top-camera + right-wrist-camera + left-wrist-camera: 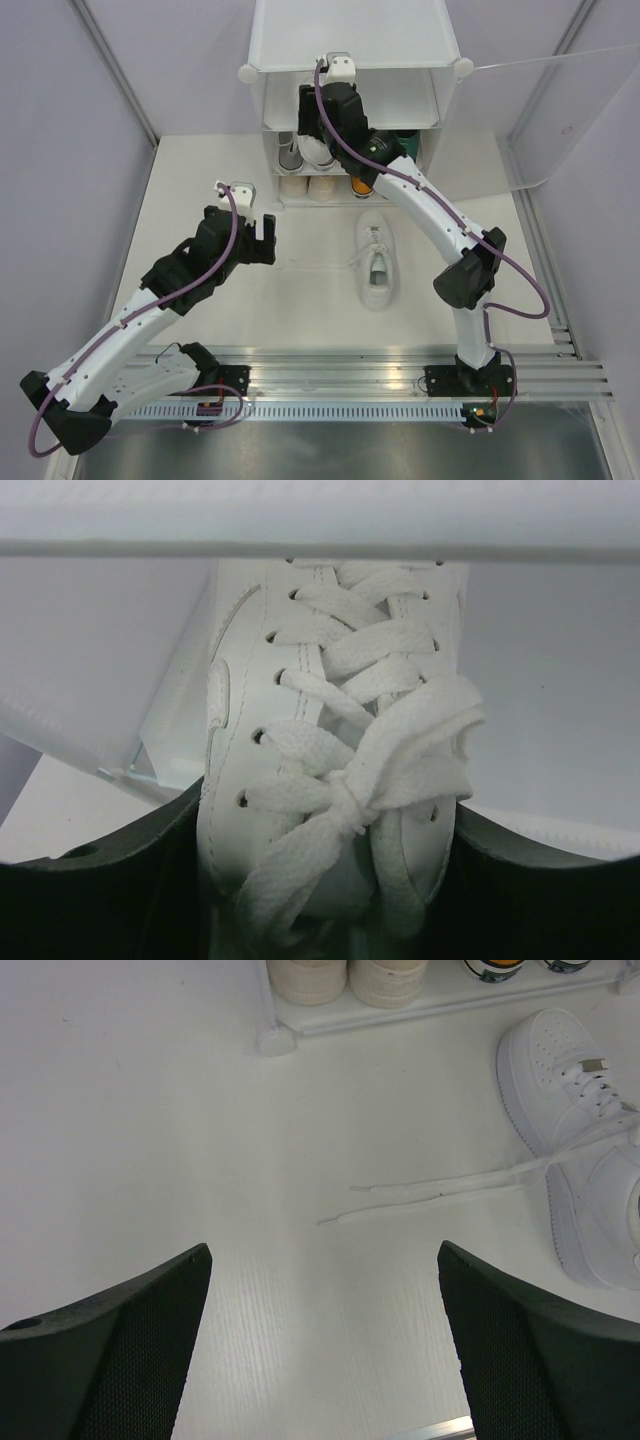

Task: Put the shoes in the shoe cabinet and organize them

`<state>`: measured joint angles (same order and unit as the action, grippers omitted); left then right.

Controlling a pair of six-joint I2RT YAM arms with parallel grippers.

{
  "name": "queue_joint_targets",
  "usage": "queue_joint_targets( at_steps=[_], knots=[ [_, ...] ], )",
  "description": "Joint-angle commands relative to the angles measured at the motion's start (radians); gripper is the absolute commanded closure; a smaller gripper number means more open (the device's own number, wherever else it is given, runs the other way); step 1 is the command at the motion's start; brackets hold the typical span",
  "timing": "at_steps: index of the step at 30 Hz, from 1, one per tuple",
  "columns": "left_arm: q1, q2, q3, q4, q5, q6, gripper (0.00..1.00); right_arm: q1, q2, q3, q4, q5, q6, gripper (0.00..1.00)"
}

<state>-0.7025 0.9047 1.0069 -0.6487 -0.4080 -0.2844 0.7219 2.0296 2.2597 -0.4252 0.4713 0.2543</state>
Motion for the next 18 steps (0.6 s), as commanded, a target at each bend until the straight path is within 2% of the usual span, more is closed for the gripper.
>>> queue_joint_targets(
  at_steps=[1,2,6,11,14,15,18],
  knots=[
    [0.001,-0.003,-0.002,0.034,0.02,0.037,0.04,-0.015,-0.006,0.09,0.147,0.053,-0.036,0.76],
    [0.001,-0.001,-0.002,0.032,0.021,0.037,0.04,-0.019,0.003,0.093,0.151,0.055,-0.035,0.76],
    [0.001,-0.001,-0.001,0.034,0.024,0.039,0.04,-0.029,0.012,0.093,0.154,0.052,-0.03,0.64],
    [0.001,-0.004,-0.002,0.034,0.024,0.039,0.04,-0.036,0.026,0.093,0.157,0.052,-0.029,0.59],
    [0.001,-0.001,-0.002,0.034,0.028,0.04,0.04,-0.039,0.027,0.09,0.157,0.046,-0.029,0.47],
    [0.003,-0.001,-0.002,0.034,0.029,0.04,0.04,-0.041,0.027,0.087,0.157,0.044,-0.029,0.39],
    [0.001,-0.001,-0.002,0.034,0.029,0.042,0.04,-0.044,0.026,0.087,0.157,0.036,-0.026,0.29]
  ],
)
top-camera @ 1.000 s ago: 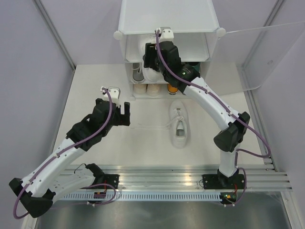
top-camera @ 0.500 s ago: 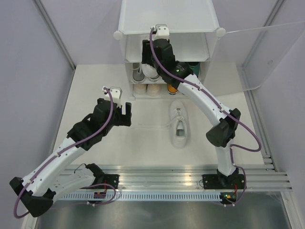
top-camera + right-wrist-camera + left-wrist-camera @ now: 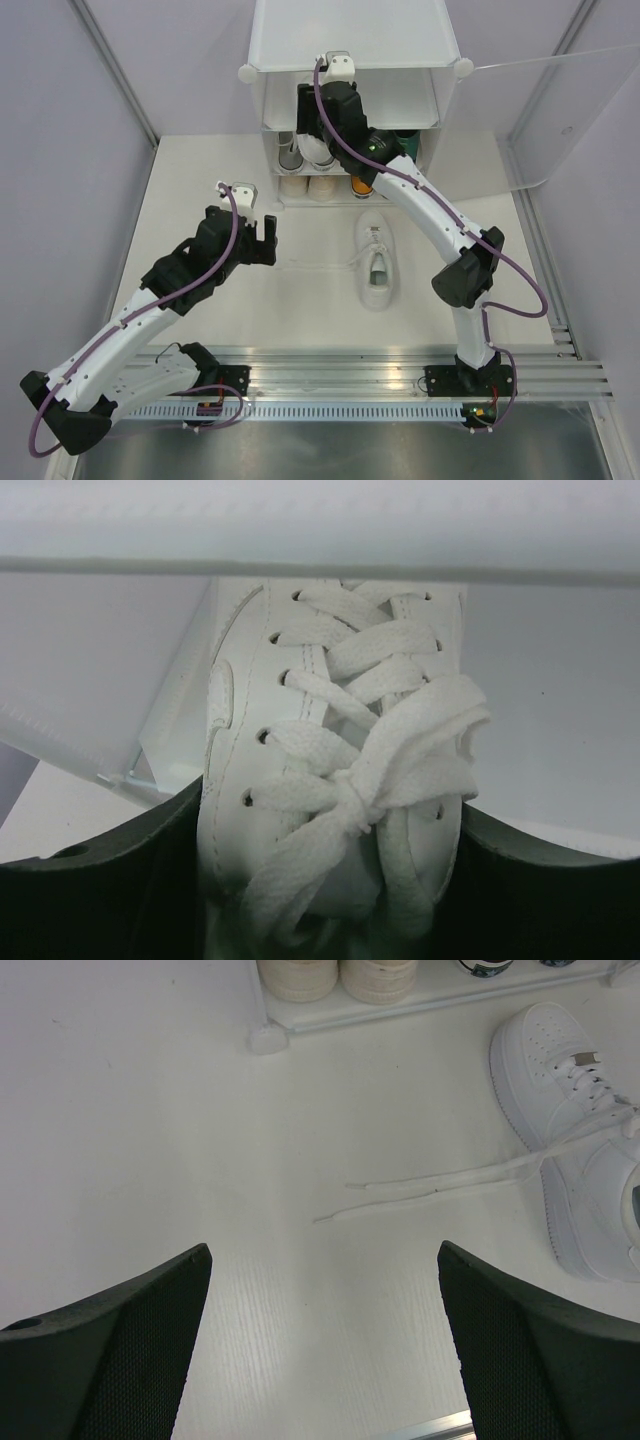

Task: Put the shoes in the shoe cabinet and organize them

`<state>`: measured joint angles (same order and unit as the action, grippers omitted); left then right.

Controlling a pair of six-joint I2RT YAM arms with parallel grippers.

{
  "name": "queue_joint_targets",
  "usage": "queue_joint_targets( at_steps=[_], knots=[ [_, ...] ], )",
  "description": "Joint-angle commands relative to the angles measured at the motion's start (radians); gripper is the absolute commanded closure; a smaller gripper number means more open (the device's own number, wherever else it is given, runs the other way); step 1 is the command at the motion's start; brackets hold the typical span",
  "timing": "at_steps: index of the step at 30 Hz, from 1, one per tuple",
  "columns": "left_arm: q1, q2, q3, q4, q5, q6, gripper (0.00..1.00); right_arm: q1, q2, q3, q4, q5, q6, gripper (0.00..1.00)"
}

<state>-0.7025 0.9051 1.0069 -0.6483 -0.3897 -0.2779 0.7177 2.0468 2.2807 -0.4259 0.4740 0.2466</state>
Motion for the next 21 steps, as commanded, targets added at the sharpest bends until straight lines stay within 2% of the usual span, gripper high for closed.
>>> queue_joint_targets(
  at_steps=[1,6,9,21],
  knots=[
    [0.001,-0.002,-0.002,0.033,0.011,0.036,0.04,-0.04,0.007,0.068,0.159,0.032,-0.017,0.27],
    [0.001,-0.002,-0.002,0.032,0.011,0.037,0.04,-0.047,0.007,0.077,0.165,0.018,-0.009,0.17],
    [0.001,-0.002,-0.002,0.032,0.014,0.037,0.04,-0.052,0.0,0.079,0.167,0.009,-0.009,0.14],
    [0.001,-0.006,-0.001,0.033,0.017,0.042,0.04,-0.061,-0.039,0.069,0.182,-0.06,0.02,0.13]
  ],
)
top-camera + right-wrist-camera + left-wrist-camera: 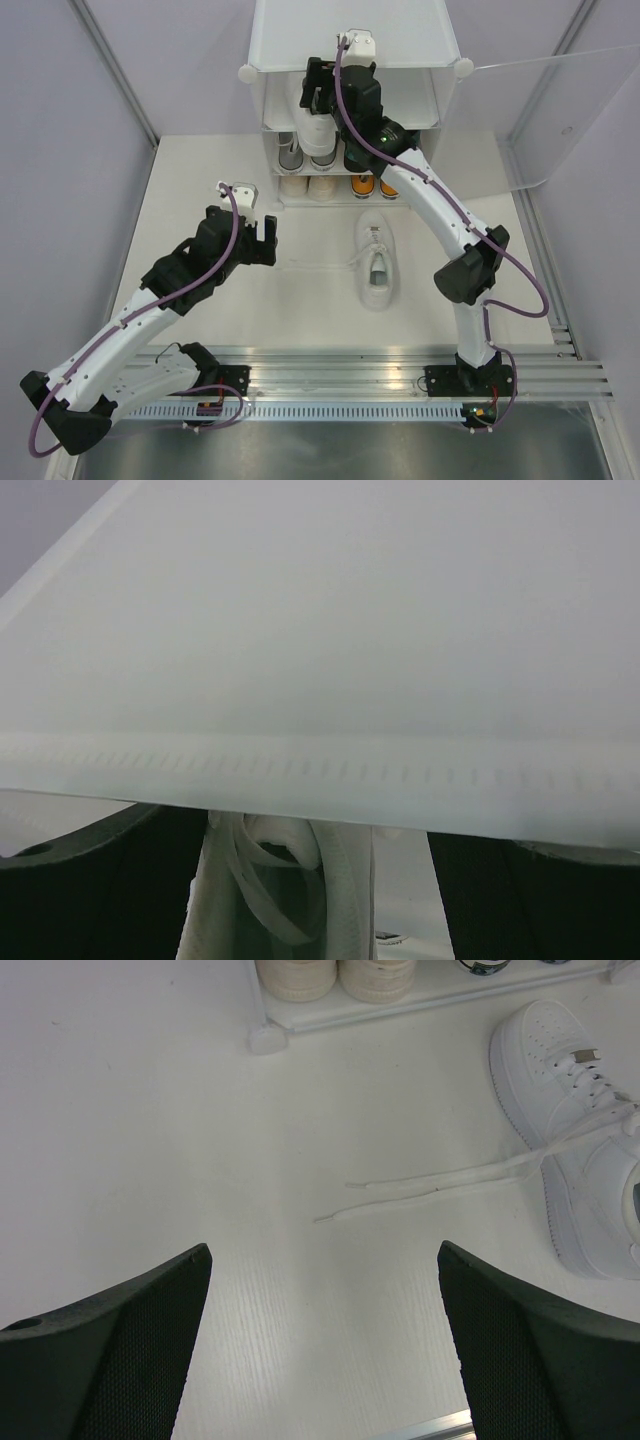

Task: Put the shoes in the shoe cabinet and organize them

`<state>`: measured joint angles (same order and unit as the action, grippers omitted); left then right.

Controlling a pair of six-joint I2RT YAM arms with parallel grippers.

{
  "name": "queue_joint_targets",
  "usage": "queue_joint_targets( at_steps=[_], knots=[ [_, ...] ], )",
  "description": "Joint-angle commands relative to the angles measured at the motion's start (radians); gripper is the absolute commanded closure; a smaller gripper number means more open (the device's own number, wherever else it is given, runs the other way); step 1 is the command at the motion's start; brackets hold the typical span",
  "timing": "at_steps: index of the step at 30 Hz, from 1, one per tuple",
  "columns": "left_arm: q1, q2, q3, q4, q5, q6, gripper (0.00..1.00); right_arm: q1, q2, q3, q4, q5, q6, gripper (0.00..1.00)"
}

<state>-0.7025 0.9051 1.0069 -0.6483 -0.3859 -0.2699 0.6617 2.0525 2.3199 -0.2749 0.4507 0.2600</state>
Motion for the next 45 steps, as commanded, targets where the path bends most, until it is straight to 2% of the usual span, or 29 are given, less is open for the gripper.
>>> queue_joint_targets(
  at_steps=[1,17,20,25,28,29,31,32,34,36,38,42,45],
  knots=[
    [0.001,-0.005,-0.001,0.032,0.012,0.034,0.04,-0.007,-0.054,0.027,0.031,-0.061,0.013,0.13],
    [0.001,-0.006,-0.002,0.032,0.01,0.038,0.04,-0.008,-0.183,-0.085,0.097,-0.211,0.082,0.14],
    [0.001,-0.006,-0.002,0.033,0.009,0.038,0.04,-0.008,-0.227,-0.126,0.095,-0.242,0.096,0.14],
    [0.001,-0.006,-0.002,0.033,0.009,0.038,0.04,-0.008,-0.356,-0.289,0.109,-0.268,0.107,0.16],
    [0.001,-0.008,-0.002,0.032,0.01,0.038,0.04,-0.008,-0.463,-0.44,0.155,-0.27,0.107,0.22],
    [0.001,-0.005,-0.002,0.033,0.01,0.038,0.04,-0.008,-0.492,-0.523,0.183,-0.274,0.105,0.27],
    [0.001,-0.003,-0.002,0.033,0.009,0.038,0.04,-0.008,-0.574,-0.597,0.203,-0.273,0.105,0.34],
    [0.001,-0.003,-0.002,0.033,0.009,0.038,0.04,-0.007,-0.6,-0.632,0.216,-0.273,0.105,0.41],
    [0.001,-0.002,-0.002,0.033,0.009,0.038,0.04,-0.007,-0.669,-0.733,0.232,-0.267,0.101,0.47],
    [0.001,-0.002,-0.002,0.032,0.007,0.04,0.05,-0.008,-0.728,-0.835,0.247,-0.271,0.107,0.61],
    [0.001,-0.002,-0.002,0.033,0.009,0.04,0.05,-0.008,-0.758,-0.925,0.266,-0.317,0.12,0.7],
    [0.001,0.006,-0.002,0.032,0.01,0.04,0.05,-0.008,-0.758,-0.991,0.298,-0.43,0.128,0.73],
    [0.001,0.008,-0.002,0.032,0.012,0.04,0.05,-0.008,-0.709,-0.992,0.307,-0.449,0.125,0.74]
  ],
)
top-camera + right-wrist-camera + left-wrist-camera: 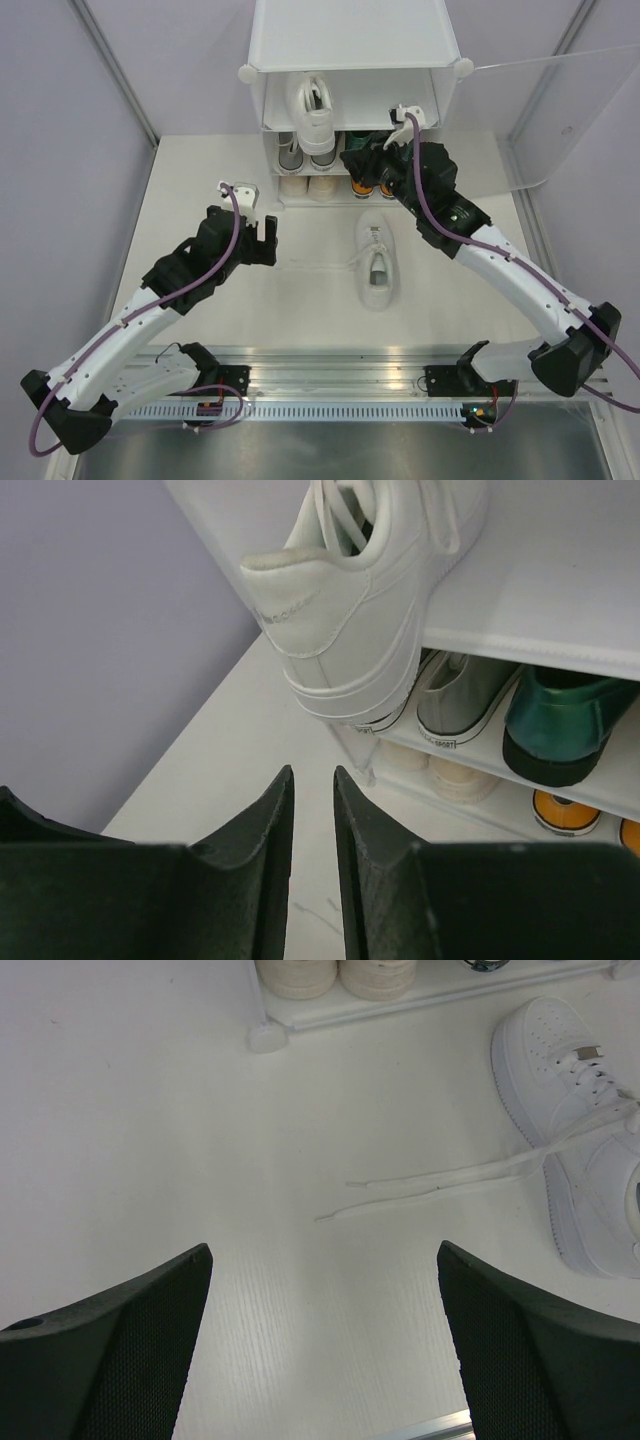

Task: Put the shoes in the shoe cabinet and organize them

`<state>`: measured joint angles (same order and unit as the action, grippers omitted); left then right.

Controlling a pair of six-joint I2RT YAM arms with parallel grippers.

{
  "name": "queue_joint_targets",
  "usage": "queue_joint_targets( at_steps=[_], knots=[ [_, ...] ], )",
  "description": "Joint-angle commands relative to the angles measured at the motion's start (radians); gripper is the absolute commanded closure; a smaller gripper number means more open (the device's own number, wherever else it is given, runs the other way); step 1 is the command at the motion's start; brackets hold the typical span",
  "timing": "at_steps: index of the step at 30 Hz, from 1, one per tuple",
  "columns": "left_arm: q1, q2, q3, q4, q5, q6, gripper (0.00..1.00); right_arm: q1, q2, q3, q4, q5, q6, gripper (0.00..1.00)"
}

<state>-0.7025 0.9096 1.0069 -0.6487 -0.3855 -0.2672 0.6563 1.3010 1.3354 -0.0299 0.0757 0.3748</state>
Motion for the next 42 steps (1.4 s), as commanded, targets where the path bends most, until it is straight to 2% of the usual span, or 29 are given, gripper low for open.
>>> queue_joint_targets(
  at_steps=[1,7,14,15,27,42],
  knots=[
    [0.001,0.002,-0.002,0.034,0.011,0.037,0.05,-0.001,0.058,-0.002,0.067,-0.074,0.007,0.74],
    [0.001,0.006,-0.004,0.034,0.01,0.037,0.05,-0.003,0.22,0.109,0.076,-0.116,-0.022,0.74],
    [0.001,0.005,-0.004,0.034,0.008,0.037,0.05,-0.021,0.409,0.326,0.067,-0.103,-0.039,0.75],
    [0.001,0.006,-0.004,0.034,0.013,0.037,0.05,-0.043,0.482,0.394,0.062,-0.119,-0.028,0.75],
    [0.001,0.006,-0.002,0.034,0.03,0.037,0.05,-0.076,0.589,0.51,0.058,-0.165,-0.014,0.75],
    [0.001,0.008,-0.002,0.032,0.03,0.037,0.05,-0.08,0.569,0.507,0.082,-0.315,-0.05,0.72]
  ],
)
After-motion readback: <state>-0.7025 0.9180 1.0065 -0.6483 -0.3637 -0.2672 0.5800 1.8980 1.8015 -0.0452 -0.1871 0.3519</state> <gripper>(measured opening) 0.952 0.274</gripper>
